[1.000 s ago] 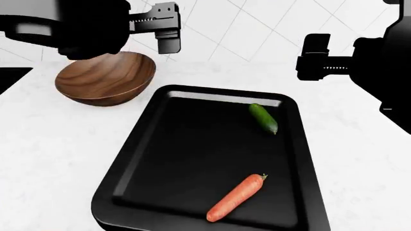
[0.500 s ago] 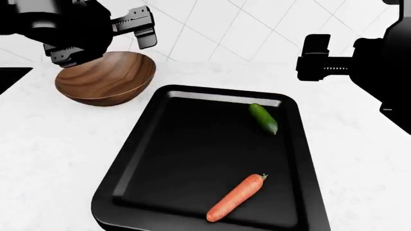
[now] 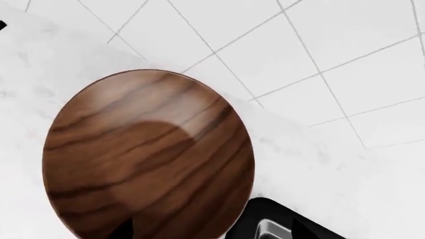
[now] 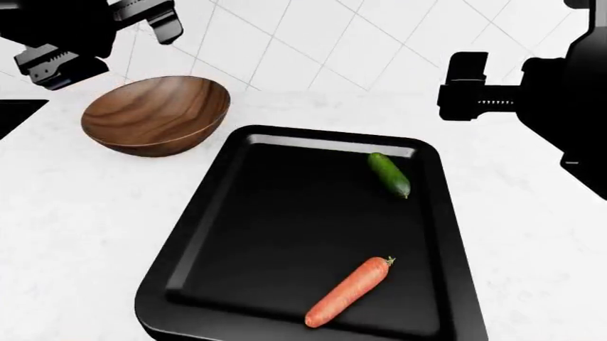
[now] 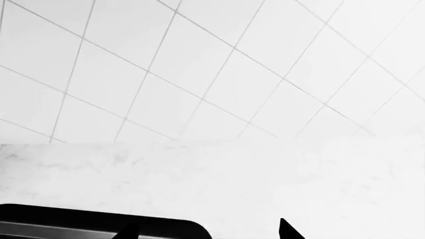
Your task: Place the two vegetables and bowl onto the tray for setting up a vegetable dip station.
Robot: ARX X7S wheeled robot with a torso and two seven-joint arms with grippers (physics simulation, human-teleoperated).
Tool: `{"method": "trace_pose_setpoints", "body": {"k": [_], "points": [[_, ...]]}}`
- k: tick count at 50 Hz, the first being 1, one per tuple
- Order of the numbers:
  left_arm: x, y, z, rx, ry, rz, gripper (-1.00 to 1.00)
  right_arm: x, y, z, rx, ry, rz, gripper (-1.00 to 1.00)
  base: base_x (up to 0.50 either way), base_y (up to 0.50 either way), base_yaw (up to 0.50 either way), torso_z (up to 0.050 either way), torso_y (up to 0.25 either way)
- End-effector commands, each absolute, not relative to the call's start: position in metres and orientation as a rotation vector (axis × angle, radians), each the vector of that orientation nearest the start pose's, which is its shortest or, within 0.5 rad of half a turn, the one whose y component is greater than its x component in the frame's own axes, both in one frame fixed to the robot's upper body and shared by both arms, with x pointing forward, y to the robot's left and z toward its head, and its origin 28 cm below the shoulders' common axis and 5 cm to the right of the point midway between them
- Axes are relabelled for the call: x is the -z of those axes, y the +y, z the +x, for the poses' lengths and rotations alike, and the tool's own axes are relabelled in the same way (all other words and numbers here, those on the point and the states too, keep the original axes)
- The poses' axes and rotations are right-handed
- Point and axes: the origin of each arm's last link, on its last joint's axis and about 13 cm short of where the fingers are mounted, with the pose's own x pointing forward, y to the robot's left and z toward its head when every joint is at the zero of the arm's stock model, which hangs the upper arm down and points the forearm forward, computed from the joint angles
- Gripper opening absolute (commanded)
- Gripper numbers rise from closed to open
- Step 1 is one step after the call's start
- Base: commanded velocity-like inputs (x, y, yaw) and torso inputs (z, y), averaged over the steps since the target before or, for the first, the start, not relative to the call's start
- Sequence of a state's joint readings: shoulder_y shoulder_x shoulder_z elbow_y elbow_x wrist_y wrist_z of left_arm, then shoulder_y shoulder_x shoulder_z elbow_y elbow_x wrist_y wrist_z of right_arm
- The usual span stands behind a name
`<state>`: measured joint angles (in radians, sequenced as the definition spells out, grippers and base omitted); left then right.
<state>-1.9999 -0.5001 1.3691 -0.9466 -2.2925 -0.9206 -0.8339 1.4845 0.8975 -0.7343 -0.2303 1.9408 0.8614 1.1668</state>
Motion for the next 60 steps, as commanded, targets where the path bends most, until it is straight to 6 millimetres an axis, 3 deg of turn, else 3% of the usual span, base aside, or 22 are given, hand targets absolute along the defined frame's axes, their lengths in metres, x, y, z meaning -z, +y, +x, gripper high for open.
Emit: {"method": "trace_pose_setpoints", "body": {"k": [1,18,27,36,52,60], "points": [[-0.403,0.282,0.351,-0.134,0.601,-0.461,1.0,-0.34,-0.143,0.242,0.065,0.186,-0.011,1.0,0.0,0.0,0.0,0.0,0.0],[-0.382,0.308,0.364,-0.156,0.55,-0.52,1.0,-0.339,-0.143,0.242,0.065,0.189,-0.013,1.0,0.0,0.0,0.0,0.0,0.0],[-0.35,0.311,0.376,-0.11,0.524,-0.504,1.0,-0.341,-0.143,0.241,0.066,0.187,-0.014,1.0,0.0,0.0,0.0,0.0,0.0],[-0.336,0.321,0.378,-0.137,0.525,-0.497,1.0,-0.34,-0.143,0.241,0.065,0.187,-0.015,1.0,0.0,0.0,0.0,0.0,0.0],[-0.343,0.338,0.367,-0.188,0.522,-0.471,1.0,-0.339,-0.143,0.242,0.063,0.19,-0.015,1.0,0.0,0.0,0.0,0.0,0.0],[-0.336,0.34,0.369,-0.198,0.533,-0.473,1.0,-0.34,-0.142,0.242,0.063,0.192,-0.016,1.0,0.0,0.0,0.0,0.0,0.0]]}}
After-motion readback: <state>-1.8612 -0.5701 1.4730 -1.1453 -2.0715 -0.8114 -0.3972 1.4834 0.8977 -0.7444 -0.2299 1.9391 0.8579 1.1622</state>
